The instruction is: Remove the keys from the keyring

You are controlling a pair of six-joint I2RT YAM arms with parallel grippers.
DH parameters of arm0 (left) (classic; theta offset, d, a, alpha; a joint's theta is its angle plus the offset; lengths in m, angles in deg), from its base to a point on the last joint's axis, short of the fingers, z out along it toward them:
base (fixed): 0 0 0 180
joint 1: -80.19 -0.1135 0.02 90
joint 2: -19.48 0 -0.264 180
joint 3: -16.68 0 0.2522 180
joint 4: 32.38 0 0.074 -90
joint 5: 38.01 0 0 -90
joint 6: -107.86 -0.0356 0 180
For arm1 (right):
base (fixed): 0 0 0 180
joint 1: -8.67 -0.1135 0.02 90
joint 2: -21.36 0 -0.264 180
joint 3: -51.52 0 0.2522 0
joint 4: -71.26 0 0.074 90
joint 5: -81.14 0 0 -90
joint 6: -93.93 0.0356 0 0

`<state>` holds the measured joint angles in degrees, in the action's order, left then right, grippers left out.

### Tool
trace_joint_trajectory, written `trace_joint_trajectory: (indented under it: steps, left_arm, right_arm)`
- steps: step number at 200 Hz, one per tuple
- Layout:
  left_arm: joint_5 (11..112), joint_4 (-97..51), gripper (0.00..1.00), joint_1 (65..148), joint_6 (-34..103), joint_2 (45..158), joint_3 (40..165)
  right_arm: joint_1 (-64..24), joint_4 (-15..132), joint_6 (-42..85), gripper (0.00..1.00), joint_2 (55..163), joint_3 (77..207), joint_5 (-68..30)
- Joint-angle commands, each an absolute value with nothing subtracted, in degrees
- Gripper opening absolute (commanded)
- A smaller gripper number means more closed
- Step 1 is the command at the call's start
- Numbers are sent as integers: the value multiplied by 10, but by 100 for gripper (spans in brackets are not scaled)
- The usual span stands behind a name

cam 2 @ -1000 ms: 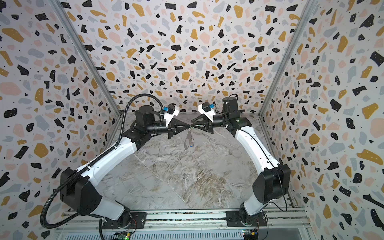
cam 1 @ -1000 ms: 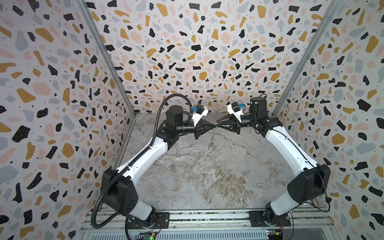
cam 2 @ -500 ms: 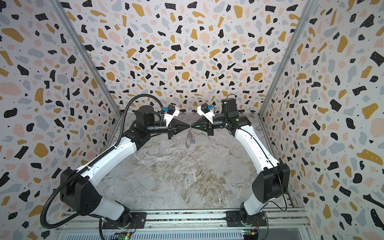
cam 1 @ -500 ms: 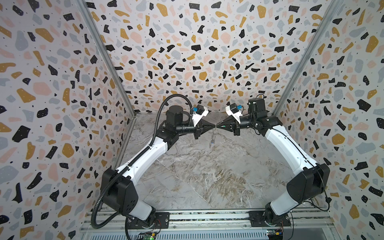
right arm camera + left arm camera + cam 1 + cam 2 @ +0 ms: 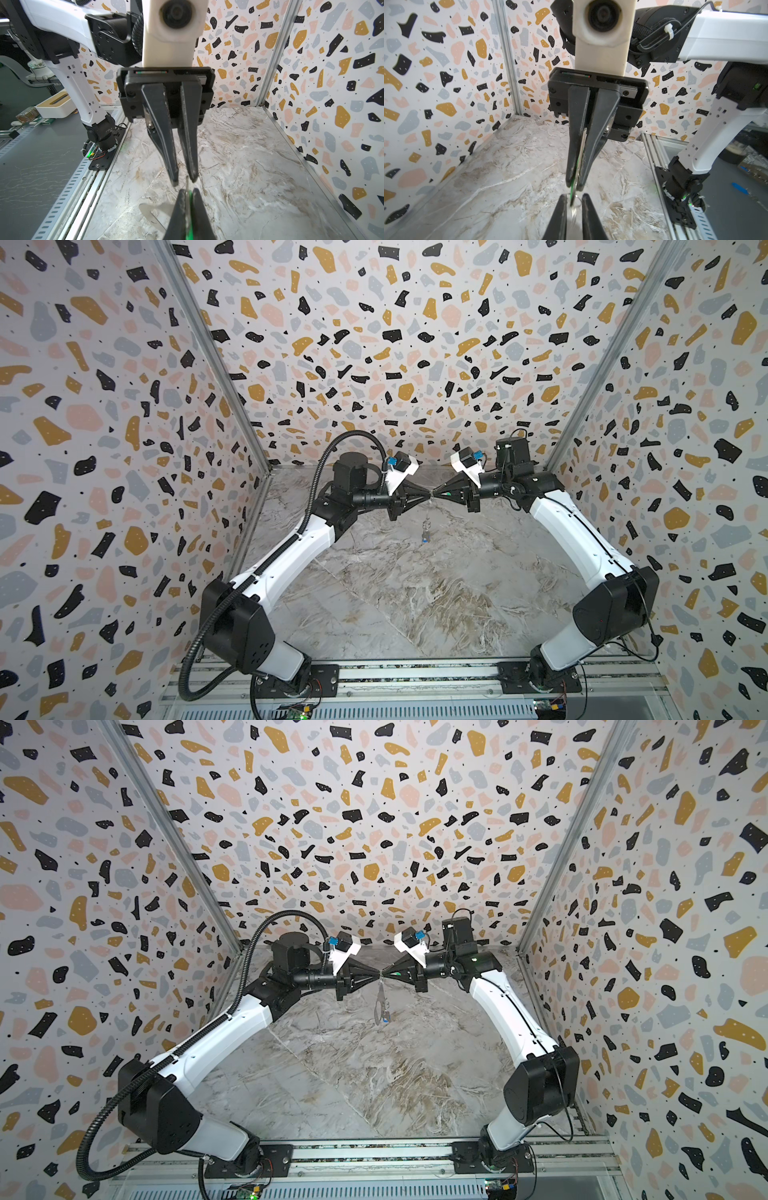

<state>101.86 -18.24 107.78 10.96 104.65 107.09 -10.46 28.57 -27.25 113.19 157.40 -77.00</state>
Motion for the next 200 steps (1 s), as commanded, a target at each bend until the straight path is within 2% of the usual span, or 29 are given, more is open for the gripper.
trace_joint_trajectory:
  steps: [1, 11, 31, 53, 103, 147, 200]
  left_arm:
    - [980, -164, 29, 1075, 75, 1020, 1081]
    - [963, -159, 34, 1072, 66, 1012, 1078]
    - [942, -165, 35, 1067, 59, 996, 1059]
    - [927, -159, 42, 1066, 46, 992, 1040]
    - [882, -182, 49, 1094, 52, 1011, 1016]
    - [825, -223, 50, 1124, 49, 1003, 990]
    - [745, -297, 42, 1149, 56, 974, 942]
  right_arm:
    - [-102, 292, -278, 0, 1127, 1599, -768]
    - [-102, 292, -278, 0, 1128, 1599, -765]
    - [-103, 294, -279, 0, 1130, 1598, -765]
    - [-103, 299, -276, 0, 1131, 1598, -756]
    - [-106, 317, -266, 0, 1132, 1594, -745]
    - [-113, 327, -256, 0, 1130, 1594, -735]
    - [-121, 338, -244, 0, 1125, 1591, -718]
